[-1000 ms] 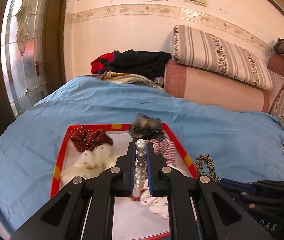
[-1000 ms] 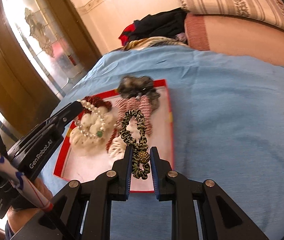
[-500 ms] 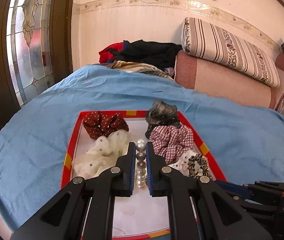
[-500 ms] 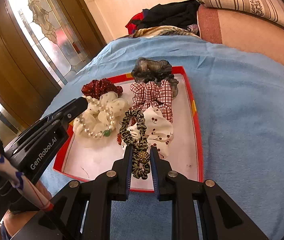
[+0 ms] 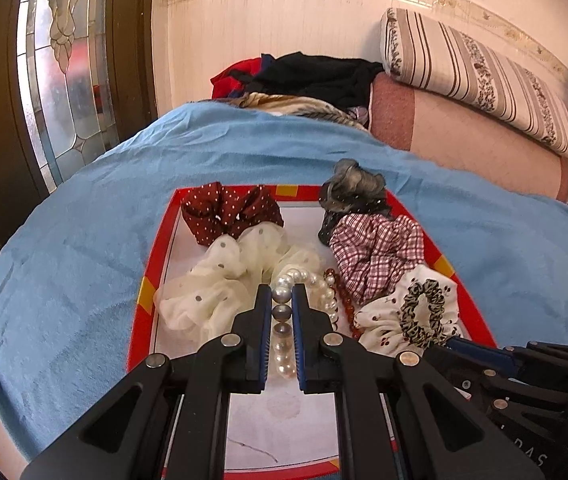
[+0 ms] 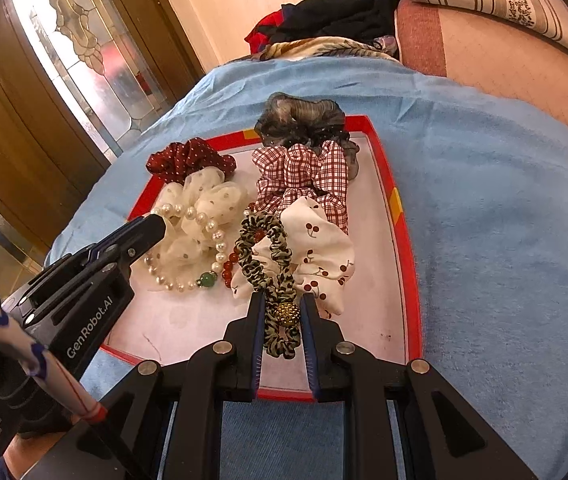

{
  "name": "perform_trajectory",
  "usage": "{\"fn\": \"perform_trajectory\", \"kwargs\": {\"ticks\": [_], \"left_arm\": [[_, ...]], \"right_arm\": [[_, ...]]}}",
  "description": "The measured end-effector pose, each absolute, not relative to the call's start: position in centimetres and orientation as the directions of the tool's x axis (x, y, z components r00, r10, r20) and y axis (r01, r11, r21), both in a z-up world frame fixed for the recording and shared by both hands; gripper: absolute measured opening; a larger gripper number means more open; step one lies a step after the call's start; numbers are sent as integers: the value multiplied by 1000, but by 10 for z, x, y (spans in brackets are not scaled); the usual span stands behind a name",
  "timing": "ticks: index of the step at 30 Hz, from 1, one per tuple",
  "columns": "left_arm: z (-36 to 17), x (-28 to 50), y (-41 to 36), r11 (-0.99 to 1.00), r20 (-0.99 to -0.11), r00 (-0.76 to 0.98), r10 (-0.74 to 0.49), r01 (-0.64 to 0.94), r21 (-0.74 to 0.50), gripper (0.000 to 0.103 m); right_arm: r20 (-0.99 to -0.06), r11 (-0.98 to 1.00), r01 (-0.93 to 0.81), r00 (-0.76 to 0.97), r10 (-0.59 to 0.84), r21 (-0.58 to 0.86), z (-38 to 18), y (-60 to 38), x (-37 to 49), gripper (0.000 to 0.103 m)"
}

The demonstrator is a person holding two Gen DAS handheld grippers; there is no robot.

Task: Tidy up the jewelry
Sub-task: 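Lower the pearl bracelet and hair tie onto the scrunchies in the lid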

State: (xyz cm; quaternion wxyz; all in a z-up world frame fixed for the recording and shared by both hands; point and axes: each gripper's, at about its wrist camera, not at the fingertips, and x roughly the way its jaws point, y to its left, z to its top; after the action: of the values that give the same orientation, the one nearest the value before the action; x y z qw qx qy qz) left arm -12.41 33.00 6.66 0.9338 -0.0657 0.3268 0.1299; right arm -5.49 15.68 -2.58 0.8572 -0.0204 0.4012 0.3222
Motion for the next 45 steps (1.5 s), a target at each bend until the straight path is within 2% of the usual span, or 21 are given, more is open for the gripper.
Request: {"fn": "perform_trajectory", "kwargs": {"ticks": [15,45], "left_arm": [[51,-112,336,947,-685,695,219,-320,-22,10],[42,-111,343,942,-718,666,201,-333,-45,9]], "right_arm": [[-724,802,-565,470,505,193,-42,168,-42,19],[-737,802,-572,466,489,171,-48,170,-49,22]]}}
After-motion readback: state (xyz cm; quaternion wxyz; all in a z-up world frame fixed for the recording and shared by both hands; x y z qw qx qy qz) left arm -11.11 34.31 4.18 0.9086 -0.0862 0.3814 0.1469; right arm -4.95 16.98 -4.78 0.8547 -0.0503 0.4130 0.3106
